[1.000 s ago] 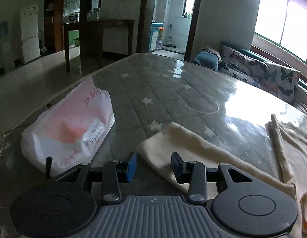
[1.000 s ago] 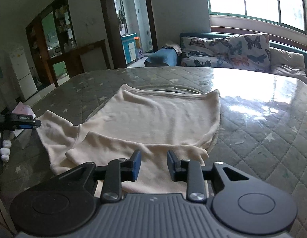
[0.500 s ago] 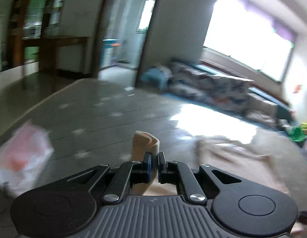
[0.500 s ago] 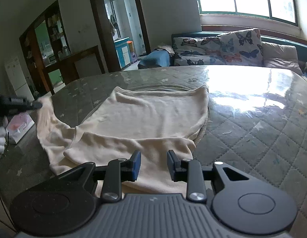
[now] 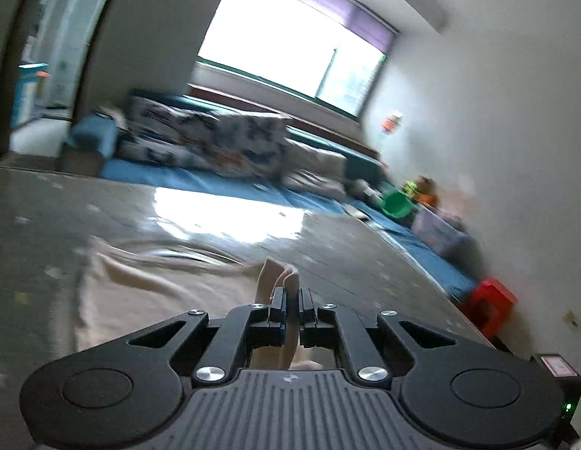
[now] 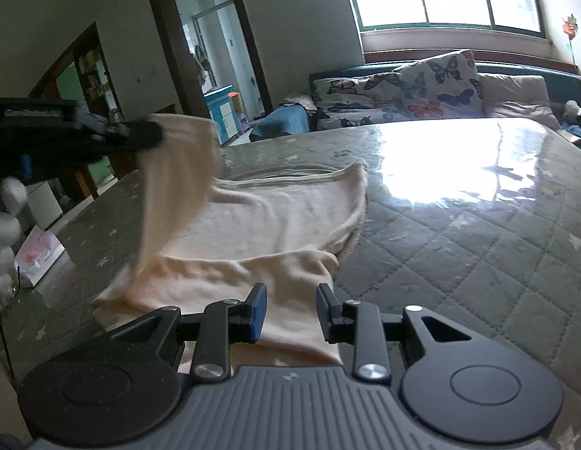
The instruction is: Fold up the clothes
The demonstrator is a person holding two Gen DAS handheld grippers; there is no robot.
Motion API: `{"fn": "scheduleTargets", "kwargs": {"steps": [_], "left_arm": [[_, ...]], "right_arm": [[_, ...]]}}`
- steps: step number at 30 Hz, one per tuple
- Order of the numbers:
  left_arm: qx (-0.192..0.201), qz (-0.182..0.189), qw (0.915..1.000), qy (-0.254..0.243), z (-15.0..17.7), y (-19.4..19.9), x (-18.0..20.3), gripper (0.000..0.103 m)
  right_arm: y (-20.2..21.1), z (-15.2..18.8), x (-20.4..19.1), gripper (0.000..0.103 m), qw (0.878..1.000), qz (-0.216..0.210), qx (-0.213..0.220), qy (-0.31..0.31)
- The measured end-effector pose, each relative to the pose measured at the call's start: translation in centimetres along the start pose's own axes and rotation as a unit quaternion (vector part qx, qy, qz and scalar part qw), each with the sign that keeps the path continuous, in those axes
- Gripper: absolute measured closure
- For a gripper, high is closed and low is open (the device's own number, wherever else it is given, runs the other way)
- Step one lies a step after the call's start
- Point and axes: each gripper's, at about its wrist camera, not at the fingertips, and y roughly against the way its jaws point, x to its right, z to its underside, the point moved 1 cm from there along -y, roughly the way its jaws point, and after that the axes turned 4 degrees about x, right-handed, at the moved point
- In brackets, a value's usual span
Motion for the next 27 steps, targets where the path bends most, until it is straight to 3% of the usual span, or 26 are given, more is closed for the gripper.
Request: {"fn": "scheduleTargets", "kwargs": {"steps": [4, 5, 7, 12, 17, 23, 27], "left_arm": [[-0.061, 0.033, 0.9976, -0.010, 1.9, -2.5, 0.7, 0.090], [-0.071, 0.038, 0.9967, -0.014, 2.2, -2.7, 0.5, 0.085], [-0.077, 0.042, 0.9956, -0.032, 2.7, -2.3, 0.1, 0.082], [-0.050, -0.010, 0.9957, -0.077, 2.9, 0.6, -2.5, 0.082], [-0.068, -0.074, 0.9922, -0.074, 4.6, 3.3, -6.7, 0.083], [-0.094, -0.087, 0.9877, -0.088, 7.2, 4.3, -8.1, 0.083], [-0.116, -0.094, 0.9858, -0.078, 8.2, 3.4, -9.8, 0.083]], "right_arm": [[0.7, 0.3, 0.7, 0.075, 1.000, 0.006, 0.002, -0.008], [0.8, 0.4, 0.9, 0.075, 1.000, 0.007, 0.003, -0.009], [1.1, 0.4, 1.0, 0.075, 1.000, 0.008, 0.004, -0.010], [1.3, 0.1, 0.8, 0.075, 1.000, 0.003, 0.011, -0.006], [0.2, -0.7, -0.8, 0.075, 1.000, -0.017, 0.013, 0.013], [-2.8, -1.4, -3.2, 0.075, 0.998, -0.053, 0.001, 0.034], [-5.0, -1.7, -3.5, 0.075, 0.998, -0.045, -0.016, 0.039]]}}
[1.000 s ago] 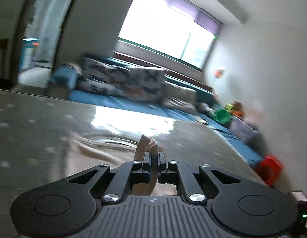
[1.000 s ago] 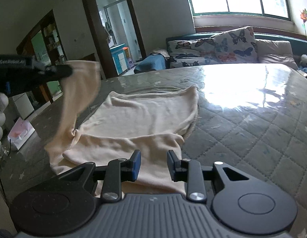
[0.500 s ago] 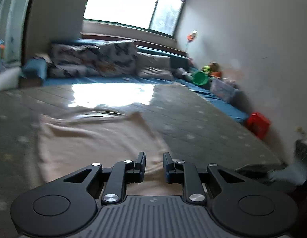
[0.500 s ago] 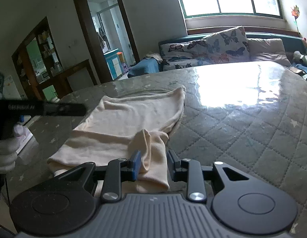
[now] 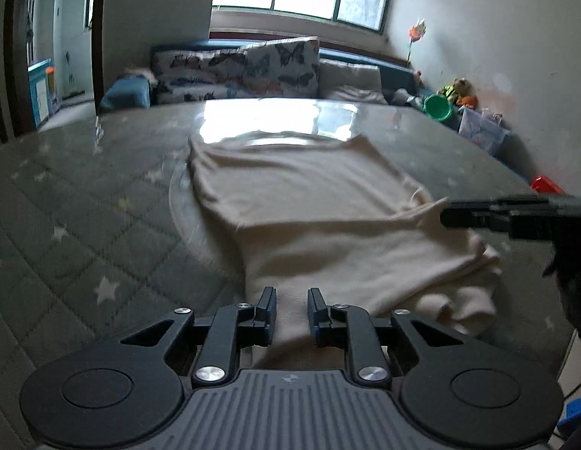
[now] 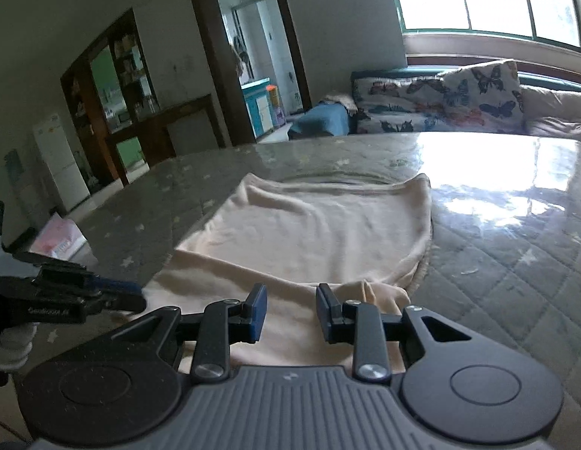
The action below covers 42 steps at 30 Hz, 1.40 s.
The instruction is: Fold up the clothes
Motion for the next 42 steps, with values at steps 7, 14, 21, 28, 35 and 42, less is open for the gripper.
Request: {"fn": "scheduleTargets", "kwargs": {"steps": [7, 14, 21, 28, 35, 42], "left_arm": [[0.007, -0.001, 0.9993, -0.036, 0.1, 1.1, -0.5, 0.083], [0.033, 0.065, 0.9816, -0.176, 0.9, 3.2, 3.2, 0.082], [0.028, 0.088, 0.9509, -0.295, 3.6, 2.9, 5.9, 0.082], [0.036, 0.103, 0.9294, -0.352, 4.7, 2.4, 6.9, 0.082], [0.046, 0.102, 0.9258, -0.361, 5.3, 2.3, 7.1, 0.083], [0.063, 0.092, 0.9302, -0.350, 5.6, 2.5, 7.2, 0.097]], "right_arm": [[-1.6, 0.5, 2.2, 0.078, 0.999, 0.016, -0.033, -0.033], [0.2, 0.7, 1.0, 0.069, 0.999, 0.013, -0.033, 0.011], [2.3, 1.1, 0.6, 0.069, 0.999, 0.015, -0.036, 0.038], [5.1, 1.8, -0.4, 0.067, 0.994, 0.013, -0.048, 0.093], [6.4, 3.4, -1.3, 0.062, 0.986, 0.010, -0.074, 0.148], [6.9, 4.9, -2.0, 0.061, 0.979, 0.004, -0.095, 0.182]]}}
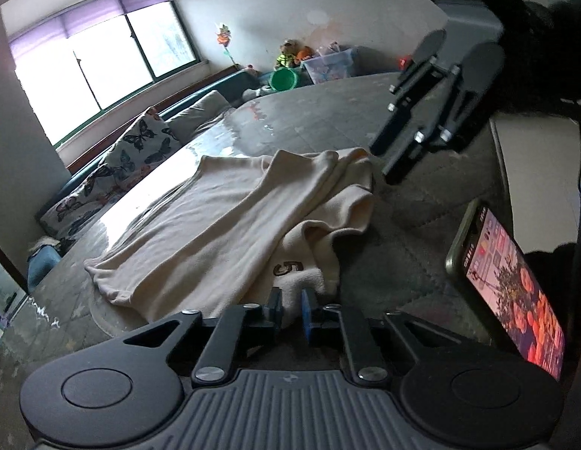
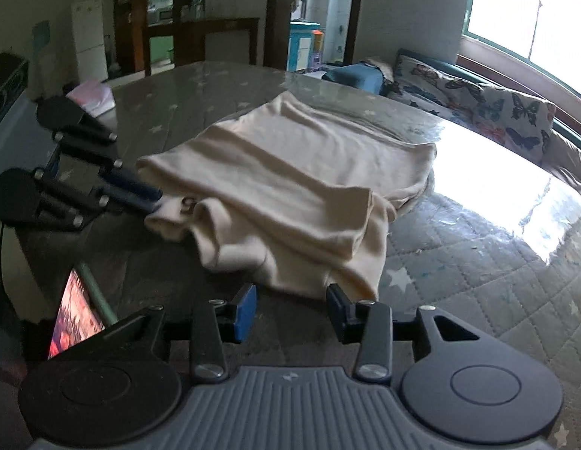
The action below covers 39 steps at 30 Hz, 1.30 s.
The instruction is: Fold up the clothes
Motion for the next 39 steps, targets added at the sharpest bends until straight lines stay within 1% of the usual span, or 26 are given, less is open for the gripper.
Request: {"fn": "scheduleTargets", "kwargs": {"steps": [3, 8, 10, 13, 18, 22, 24, 26, 28, 29, 30, 31, 32, 34, 35, 39], "left_arm": [[0.005, -0.005, 0.9998, 0.021, -0.3, 0.1, -0.6, 0.101], [0.009, -0.014, 0.9991, 0.040, -0.8, -0.1, -1.4, 0.102], [0.009, -0.015, 0.9986, 0.049, -0.9, -0.2, -1.8, 0.102], [0.008, -0.015, 0.9981, 0.059, -1.1, -0.4, -2.2, 0.102], [0.004, -0.015, 0.9975, 0.069, -1.3, -0.8, -2.6, 0.102], [0.002, -0.009, 0.9975, 0.070, -1.2, -0.4, -2.8, 0.101], [-0.001, -0.006, 0.9977, 0.067, -1.1, 0.0, -3.0, 0.097], [-0.002, 0.002, 0.9982, 0.059, -0.9, 0.4, -2.9, 0.097], [0.000, 0.011, 0.9988, 0.048, -0.8, 0.9, -2.7, 0.096], [0.001, 0.015, 0.9990, 0.042, -0.7, 1.1, -2.5, 0.093], [0.003, 0.018, 0.9992, 0.036, -0.6, 1.3, -2.3, 0.082], [0.006, 0.019, 0.9993, 0.031, -0.5, 1.4, -2.1, 0.074], [0.010, 0.019, 0.9995, 0.025, -0.5, 1.6, -1.8, 0.067], [0.013, 0.025, 0.9995, 0.014, -0.4, 1.7, -1.3, 0.066], [0.013, 0.028, 0.9995, 0.010, -0.4, 1.6, -1.1, 0.063], [0.013, 0.017, 0.9997, -0.015, -0.6, 0.4, -0.2, 0.062]], "right_arm": [[0.0, 0.3, -0.5, 0.061, 1.000, -0.002, -0.005, 0.016], [-0.3, 0.6, -1.3, 0.059, 0.999, -0.006, -0.009, 0.049], [-0.5, 0.7, -1.8, 0.056, 0.998, -0.007, -0.008, 0.068], [-0.7, 0.6, -2.4, 0.054, 0.995, -0.007, 0.001, 0.096], [-1.5, 0.2, -2.8, 0.054, 0.993, -0.012, 0.013, 0.113], [-2.0, -0.2, -2.8, 0.057, 0.993, -0.011, 0.022, 0.118], [-2.1, -0.4, -2.8, 0.058, 0.992, -0.011, 0.026, 0.120], [-2.4, -0.6, -2.7, 0.066, 0.992, -0.017, 0.026, 0.121], [-2.7, -0.8, -2.6, 0.082, 0.992, -0.025, 0.023, 0.118], [-2.7, -1.0, -2.5, 0.083, 0.993, -0.029, 0.025, 0.110], [-2.7, -1.2, -2.2, 0.087, 0.994, -0.032, 0.028, 0.101], [-2.7, -1.5, -1.9, 0.090, 0.995, -0.035, 0.030, 0.091], [-2.6, -1.7, -1.6, 0.090, 0.995, -0.037, 0.034, 0.080], [-2.5, -2.4, -0.8, 0.091, 0.997, -0.041, 0.041, 0.054], [-2.4, -2.7, -0.3, 0.091, 0.997, -0.043, 0.043, 0.042], [-2.3, -3.6, 0.8, 0.091, 0.997, -0.049, 0.053, 0.011]]}}
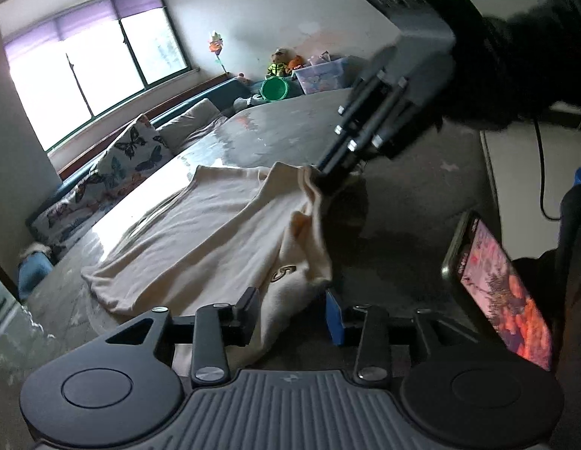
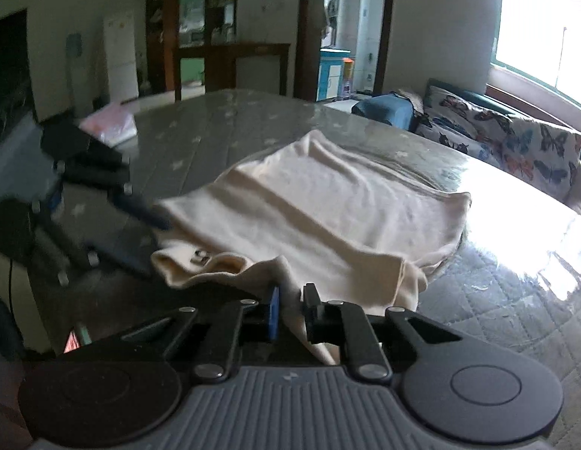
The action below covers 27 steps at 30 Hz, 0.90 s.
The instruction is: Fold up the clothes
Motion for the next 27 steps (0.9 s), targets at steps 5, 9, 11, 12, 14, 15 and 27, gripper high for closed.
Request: {"fn": "scheduleTargets", "kwargs": {"steps": [5, 9, 11, 12, 14, 15, 27], "left_arm": [[0.011, -0.014, 0.9998, 0.002, -0.4, -1.5, 0.1, 0.088], [0.024, -0.031, 0.9990, 0.020, -0.9, -1.3, -0.7, 0.093], [0.032, -0.038, 0.9982, 0.033, -1.3, -0.9, -1.5, 0.094], [0.035, -0.039, 0.9978, 0.041, -1.4, -0.8, -1.9, 0.094], [0.040, -0.040, 0.9968, 0.057, -1.6, -0.7, -2.7, 0.094], [0.041, -0.041, 0.9964, 0.061, -1.7, -0.7, -3.0, 0.094], [0.028, -0.039, 0.9980, 0.042, -0.8, -0.7, -1.6, 0.079]], "right_arm": [[0.0, -0.5, 0.2, 0.091, 1.000, 0.001, 0.008, -0.003], [-0.1, -0.1, -0.2, 0.088, 1.000, 0.001, 0.005, 0.013], [0.0, 0.4, -0.7, 0.084, 1.000, 0.000, 0.002, 0.029], [0.0, 0.7, -1.0, 0.077, 0.999, 0.002, 0.001, 0.042], [-0.1, 1.3, -1.8, 0.064, 0.997, 0.013, 0.001, 0.074], [-0.2, 1.6, -2.3, 0.061, 0.996, 0.019, 0.003, 0.091], [-2.3, 1.4, -0.5, 0.086, 0.999, 0.025, 0.007, 0.038]]}}
